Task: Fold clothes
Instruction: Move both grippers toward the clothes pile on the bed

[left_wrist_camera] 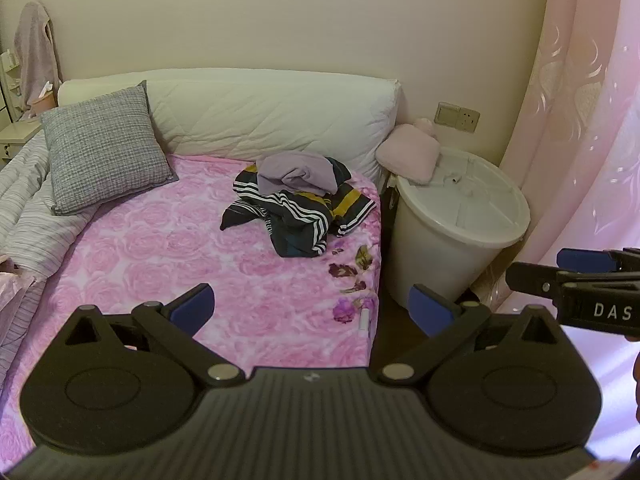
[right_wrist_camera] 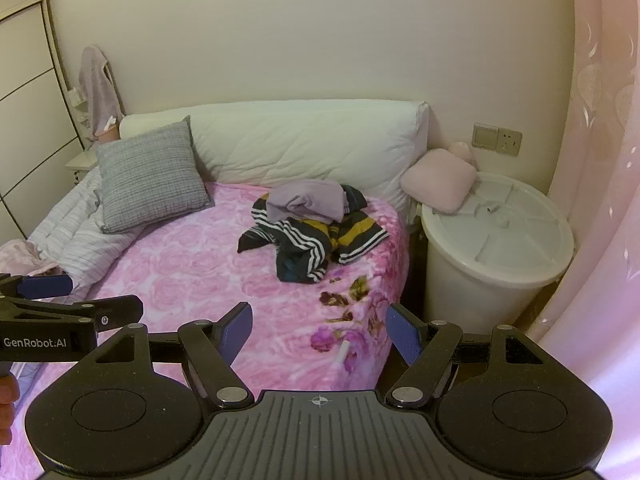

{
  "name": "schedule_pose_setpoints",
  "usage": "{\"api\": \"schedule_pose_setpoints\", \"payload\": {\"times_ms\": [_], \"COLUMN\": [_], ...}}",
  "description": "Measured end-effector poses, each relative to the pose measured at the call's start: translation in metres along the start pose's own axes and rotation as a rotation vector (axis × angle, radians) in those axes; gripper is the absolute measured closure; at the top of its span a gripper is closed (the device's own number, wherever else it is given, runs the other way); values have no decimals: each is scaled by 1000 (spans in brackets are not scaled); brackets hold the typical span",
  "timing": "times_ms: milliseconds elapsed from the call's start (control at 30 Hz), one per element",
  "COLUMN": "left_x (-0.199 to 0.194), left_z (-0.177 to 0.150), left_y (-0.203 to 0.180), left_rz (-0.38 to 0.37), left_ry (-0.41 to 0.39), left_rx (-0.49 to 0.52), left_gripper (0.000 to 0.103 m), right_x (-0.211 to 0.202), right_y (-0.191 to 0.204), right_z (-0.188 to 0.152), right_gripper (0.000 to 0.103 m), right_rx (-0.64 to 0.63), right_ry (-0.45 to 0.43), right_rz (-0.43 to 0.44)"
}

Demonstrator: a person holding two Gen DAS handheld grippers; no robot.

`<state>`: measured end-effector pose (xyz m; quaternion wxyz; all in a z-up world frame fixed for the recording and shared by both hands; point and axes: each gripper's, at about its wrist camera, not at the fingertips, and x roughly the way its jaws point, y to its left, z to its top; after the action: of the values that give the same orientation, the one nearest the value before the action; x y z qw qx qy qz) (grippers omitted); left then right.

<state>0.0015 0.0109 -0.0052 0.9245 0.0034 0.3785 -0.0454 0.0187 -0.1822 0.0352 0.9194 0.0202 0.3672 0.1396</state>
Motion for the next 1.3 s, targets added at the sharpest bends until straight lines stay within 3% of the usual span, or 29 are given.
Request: {"api": "schedule_pose_setpoints", "payload": {"times_ms": [1300], "left_x": [25], "left_z": [11], "left_y": [34], "left_rz": [2], "left_ry": [33], "left_rx": [-48], "left_gripper": [1], "right_x": [30], "right_y": [19], "right_z": [12], "right_gripper": [32], "right_rx": [-18], "right_ry": [64], "right_rz": [-20]}}
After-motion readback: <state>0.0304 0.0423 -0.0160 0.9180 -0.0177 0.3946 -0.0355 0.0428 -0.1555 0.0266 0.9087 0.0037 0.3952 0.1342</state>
